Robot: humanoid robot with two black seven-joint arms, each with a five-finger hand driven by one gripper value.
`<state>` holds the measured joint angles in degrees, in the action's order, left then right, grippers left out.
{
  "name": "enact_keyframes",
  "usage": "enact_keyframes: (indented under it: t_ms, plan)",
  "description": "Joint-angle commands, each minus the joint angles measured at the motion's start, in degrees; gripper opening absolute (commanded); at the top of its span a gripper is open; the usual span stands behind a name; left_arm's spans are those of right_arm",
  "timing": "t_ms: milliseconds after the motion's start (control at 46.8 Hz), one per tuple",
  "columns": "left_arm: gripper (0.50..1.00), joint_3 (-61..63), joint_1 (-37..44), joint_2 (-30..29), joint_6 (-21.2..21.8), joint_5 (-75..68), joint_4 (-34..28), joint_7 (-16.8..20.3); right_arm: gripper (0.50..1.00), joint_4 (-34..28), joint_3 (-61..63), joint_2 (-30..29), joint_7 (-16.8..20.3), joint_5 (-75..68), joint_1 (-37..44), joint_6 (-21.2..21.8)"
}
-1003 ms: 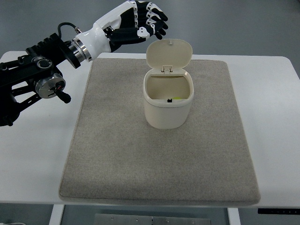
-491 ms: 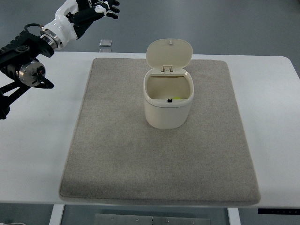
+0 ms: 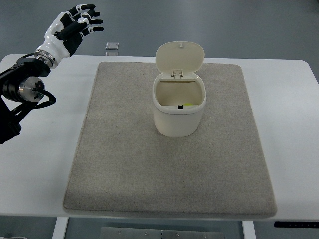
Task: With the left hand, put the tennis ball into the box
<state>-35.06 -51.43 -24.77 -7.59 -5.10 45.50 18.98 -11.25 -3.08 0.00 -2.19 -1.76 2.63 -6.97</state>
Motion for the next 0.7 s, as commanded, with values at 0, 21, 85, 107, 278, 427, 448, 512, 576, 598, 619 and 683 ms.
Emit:
enact_keyframes:
  t_ms: [0,21,85,107,278,427,448,512,576,598,619,683]
  plan:
    - [0.5,-2.9,1.2,1.4,-0.8,0.0,-2.0,0.0,0.901,0.0,0.0,0.0,0.0,0.0,0.0,-0.1]
    - [0.5,-3.5,1.3,1.7,-0.9,0.1,-2.4,-0.1,0.901,0.0,0.0,0.0,0.0,0.0,0.0,-0.1]
    - [0.5,-5.0,2.0,2.2,-1.1,0.3,-3.6,-0.1,0.901,0.0,0.0,0.0,0.0,0.0,0.0,0.0]
    - [0.5,-5.4,2.2,2.4,-1.1,0.6,-3.9,-0.1,0.901,0.0,0.0,0.0,0.0,0.0,0.0,-0.1]
    - [0.503,-5.7,3.5,3.9,-1.0,4.2,-6.3,-0.1,0.901,0.0,0.0,0.0,0.0,0.0,0.0,0.0]
    - [0.636,-5.7,4.1,4.9,-0.4,6.2,-9.1,-0.1,0.901,0.0,0.0,0.0,0.0,0.0,0.0,0.0]
    - [0.681,-5.8,4.3,5.3,-0.2,6.5,-9.4,-0.1,0.901,0.0,0.0,0.0,0.0,0.0,0.0,-0.1]
    - [0.795,-5.8,4.8,6.3,0.3,7.5,-9.7,-0.1,0.901,0.0,0.0,0.0,0.0,0.0,0.0,-0.1]
    - [0.876,-5.8,4.9,6.7,0.7,8.1,-9.7,-0.1,0.901,0.0,0.0,0.0,0.0,0.0,0.0,0.0]
    - [0.889,-5.8,4.9,6.8,0.8,8.2,-9.7,-0.1,0.901,0.0,0.0,0.0,0.0,0.0,0.0,0.0]
    - [0.906,-5.8,4.9,6.9,0.8,8.3,-9.7,-0.1,0.901,0.0,0.0,0.0,0.0,0.0,0.0,0.0]
    - [0.956,-5.8,4.9,7.5,0.8,8.3,-9.7,-0.1,0.901,0.0,0.0,0.0,0.0,0.0,0.0,0.0]
